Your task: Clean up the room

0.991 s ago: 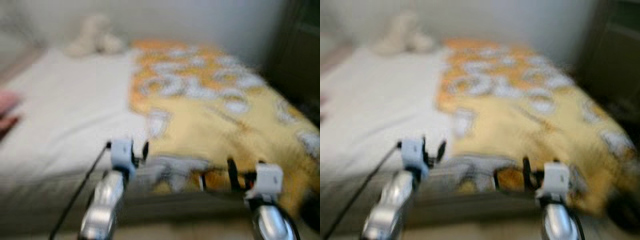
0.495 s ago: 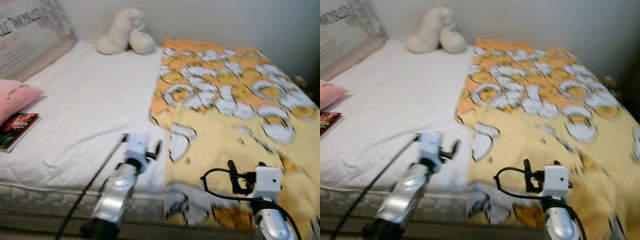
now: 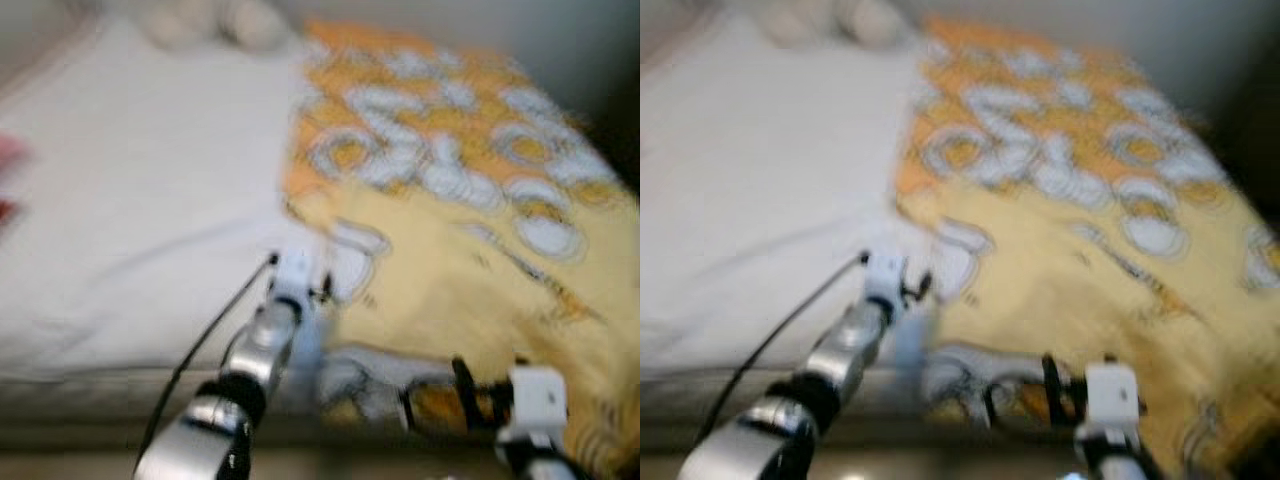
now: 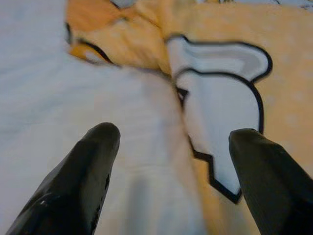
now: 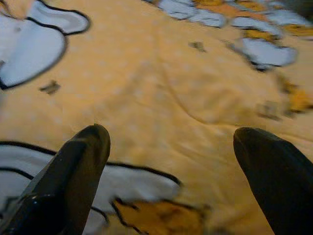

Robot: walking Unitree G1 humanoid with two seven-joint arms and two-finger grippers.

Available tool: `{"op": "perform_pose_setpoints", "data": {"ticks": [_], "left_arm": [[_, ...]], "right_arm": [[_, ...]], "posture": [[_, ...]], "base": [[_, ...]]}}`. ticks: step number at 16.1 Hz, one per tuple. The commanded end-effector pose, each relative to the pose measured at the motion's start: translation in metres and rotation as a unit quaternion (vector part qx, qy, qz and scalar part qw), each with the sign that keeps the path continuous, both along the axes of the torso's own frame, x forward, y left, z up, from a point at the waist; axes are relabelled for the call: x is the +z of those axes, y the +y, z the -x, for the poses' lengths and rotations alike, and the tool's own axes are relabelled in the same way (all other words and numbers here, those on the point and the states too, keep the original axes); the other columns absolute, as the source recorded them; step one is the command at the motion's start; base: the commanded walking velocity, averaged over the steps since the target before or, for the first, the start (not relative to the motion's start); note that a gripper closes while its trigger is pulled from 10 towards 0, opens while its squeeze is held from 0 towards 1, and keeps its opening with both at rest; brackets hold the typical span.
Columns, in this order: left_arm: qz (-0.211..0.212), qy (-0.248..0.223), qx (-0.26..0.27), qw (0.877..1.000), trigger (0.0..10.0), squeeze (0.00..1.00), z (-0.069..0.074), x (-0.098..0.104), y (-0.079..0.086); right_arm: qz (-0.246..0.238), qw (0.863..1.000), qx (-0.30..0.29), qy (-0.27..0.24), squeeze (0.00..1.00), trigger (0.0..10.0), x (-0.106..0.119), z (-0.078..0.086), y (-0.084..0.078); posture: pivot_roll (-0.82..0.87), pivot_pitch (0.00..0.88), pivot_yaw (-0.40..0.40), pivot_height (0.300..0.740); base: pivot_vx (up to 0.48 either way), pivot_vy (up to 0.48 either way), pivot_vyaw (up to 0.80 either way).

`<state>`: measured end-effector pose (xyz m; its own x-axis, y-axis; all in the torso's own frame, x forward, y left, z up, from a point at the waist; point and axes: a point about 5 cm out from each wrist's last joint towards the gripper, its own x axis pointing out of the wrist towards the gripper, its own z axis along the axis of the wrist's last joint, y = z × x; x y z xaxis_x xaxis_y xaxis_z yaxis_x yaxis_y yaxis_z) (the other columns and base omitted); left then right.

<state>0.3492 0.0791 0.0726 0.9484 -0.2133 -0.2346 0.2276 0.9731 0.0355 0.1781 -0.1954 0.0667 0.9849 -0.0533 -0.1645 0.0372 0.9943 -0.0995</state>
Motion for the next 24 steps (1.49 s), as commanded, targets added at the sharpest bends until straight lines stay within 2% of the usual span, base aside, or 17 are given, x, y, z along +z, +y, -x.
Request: {"op": "perform_pose_setpoints", "data": {"ticks": [1,2,3,4,7,8,9,11,12,13,14,15,17,20,22,23,24], "left_arm": [[0.010,0.019,0.019,1.000,10.0,0.00,0.004,-0.009,0.003],[0.000,0.014,0.022,1.000,10.0,0.00,0.004,-0.010,0.003],[-0.036,0.004,0.021,0.999,10.0,0.00,0.005,-0.011,0.004],[-0.051,-0.001,0.021,0.998,10.0,0.00,0.006,-0.012,0.004],[-0.010,-0.028,0.028,0.999,10.0,0.00,0.006,-0.007,0.001],[-0.011,-0.056,0.028,0.998,10.0,0.00,0.004,0.000,0.000],[-0.054,-0.097,0.023,0.994,10.0,0.00,0.003,0.007,-0.001],[-0.142,-0.172,0.030,0.974,10.0,0.00,0.004,0.015,0.000],[-0.149,-0.201,0.035,0.967,10.0,0.00,0.006,0.019,-0.001],[-0.133,-0.209,0.032,0.968,10.0,0.00,0.008,0.020,-0.003],[-0.094,-0.183,0.020,0.978,10.0,0.00,0.012,0.014,-0.009],[-0.084,-0.173,0.018,0.981,10.0,0.00,0.012,0.012,-0.010],[-0.049,-0.120,0.002,0.992,10.0,0.00,0.016,0.001,-0.018],[-0.062,-0.107,-0.018,0.992,10.0,0.00,0.015,0.001,-0.031],[-0.072,-0.072,-0.020,0.995,10.0,0.00,0.018,-0.008,-0.033],[-0.062,-0.053,-0.024,0.996,10.0,0.00,0.019,-0.011,-0.035],[-0.059,-0.020,-0.060,0.996,10.0,0.00,0.023,-0.018,-0.042]], "right_arm": [[0.007,1.000,0.009,-0.002,0.00,10.0,0.007,0.004,-0.001],[0.014,1.000,0.017,0.007,0.00,10.0,0.009,0.011,-0.001],[0.014,1.000,0.017,0.013,0.00,10.0,0.010,0.016,-0.002],[0.014,1.000,0.016,0.015,0.00,10.0,0.010,0.018,-0.003],[0.016,0.999,0.015,0.033,0.00,10.0,0.012,0.032,-0.003],[0.016,0.999,0.013,0.036,0.00,10.0,0.013,0.036,-0.002],[0.015,0.999,0.012,0.040,0.00,10.0,0.013,0.039,-0.001],[0.014,0.999,0.010,0.049,0.00,10.0,0.011,0.046,0.000],[0.013,0.998,0.010,0.057,0.00,10.0,0.008,0.050,0.001],[0.012,0.998,0.012,0.062,0.00,10.0,0.007,0.052,0.002],[0.010,0.998,0.014,0.066,0.00,10.0,0.005,0.051,0.003],[0.010,0.998,0.014,0.067,0.00,10.0,0.005,0.051,0.003],[0.010,0.997,0.015,0.071,0.00,10.0,0.002,0.050,0.003],[0.013,0.997,0.015,0.073,0.00,10.0,0.001,0.052,0.001],[0.016,0.997,0.017,0.078,0.00,10.0,0.000,0.053,0.001],[0.017,0.997,0.017,0.079,0.00,10.0,0.000,0.053,0.001],[0.018,0.997,0.016,0.079,0.00,10.0,0.000,0.053,0.000]], "posture": [[-0.14,0.311,-0.117,0.740],[-0.15,0.323,-0.128,0.740],[-0.16,0.333,-0.131,0.740],[-0.16,0.336,-0.133,0.740],[-0.18,0.380,-0.143,0.740],[-0.19,0.383,-0.141,0.740],[-0.18,0.384,-0.135,0.740],[-0.18,0.385,-0.133,0.740],[-0.17,0.389,-0.135,0.740],[-0.17,0.389,-0.135,0.740],[-0.16,0.391,-0.134,0.740],[-0.16,0.391,-0.134,0.740],[-0.16,0.389,-0.130,0.740],[-0.17,0.387,-0.129,0.740],[-0.17,0.386,-0.133,0.740],[-0.18,0.384,-0.133,0.740],[-0.18,0.382,-0.133,0.740]], "base": [[0.000,0.000,0.00],[0.000,0.000,0.00],[0.000,0.000,0.00],[0.000,0.000,0.00],[0.000,0.000,0.00],[0.000,0.000,0.00],[0.000,0.000,0.00],[0.000,0.000,0.00],[0.000,0.000,0.00],[0.000,0.000,0.00],[0.000,0.000,0.00],[0.000,0.000,0.00],[0.000,0.000,0.00],[0.000,0.000,0.00],[0.000,0.000,0.00],[0.000,0.000,0.00],[0.000,0.000,0.00]]}}
